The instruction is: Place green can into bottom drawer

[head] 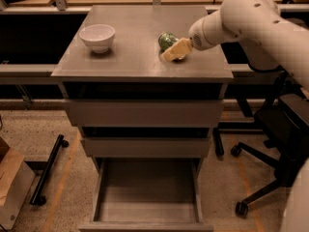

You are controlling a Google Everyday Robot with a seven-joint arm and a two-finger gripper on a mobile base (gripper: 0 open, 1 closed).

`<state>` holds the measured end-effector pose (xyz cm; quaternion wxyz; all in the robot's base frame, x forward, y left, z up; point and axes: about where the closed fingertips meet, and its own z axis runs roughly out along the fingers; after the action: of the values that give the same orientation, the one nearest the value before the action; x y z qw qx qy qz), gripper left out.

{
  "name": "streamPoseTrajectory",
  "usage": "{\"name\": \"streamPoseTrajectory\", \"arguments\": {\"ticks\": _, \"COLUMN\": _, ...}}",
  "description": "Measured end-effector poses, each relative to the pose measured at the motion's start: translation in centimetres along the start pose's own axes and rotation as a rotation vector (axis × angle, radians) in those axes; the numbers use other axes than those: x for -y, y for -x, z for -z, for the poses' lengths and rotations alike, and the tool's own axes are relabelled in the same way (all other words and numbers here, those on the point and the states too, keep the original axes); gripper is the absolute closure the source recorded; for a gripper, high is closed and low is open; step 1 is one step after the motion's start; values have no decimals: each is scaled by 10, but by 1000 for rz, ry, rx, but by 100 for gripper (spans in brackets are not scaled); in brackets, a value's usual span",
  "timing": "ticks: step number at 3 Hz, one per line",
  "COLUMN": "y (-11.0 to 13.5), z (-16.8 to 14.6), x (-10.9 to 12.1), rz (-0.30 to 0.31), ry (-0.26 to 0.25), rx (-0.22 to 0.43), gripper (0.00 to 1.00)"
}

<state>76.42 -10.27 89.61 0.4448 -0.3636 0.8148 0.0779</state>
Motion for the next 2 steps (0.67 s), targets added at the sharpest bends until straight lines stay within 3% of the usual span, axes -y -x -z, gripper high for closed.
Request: {"name": "streamPoseTrajectory", "arguments": {"ticks": 2, "y": 5, "z": -57, "x": -1, "rz": -91, "ry": 1, "rx": 34, "gripper": 0}}
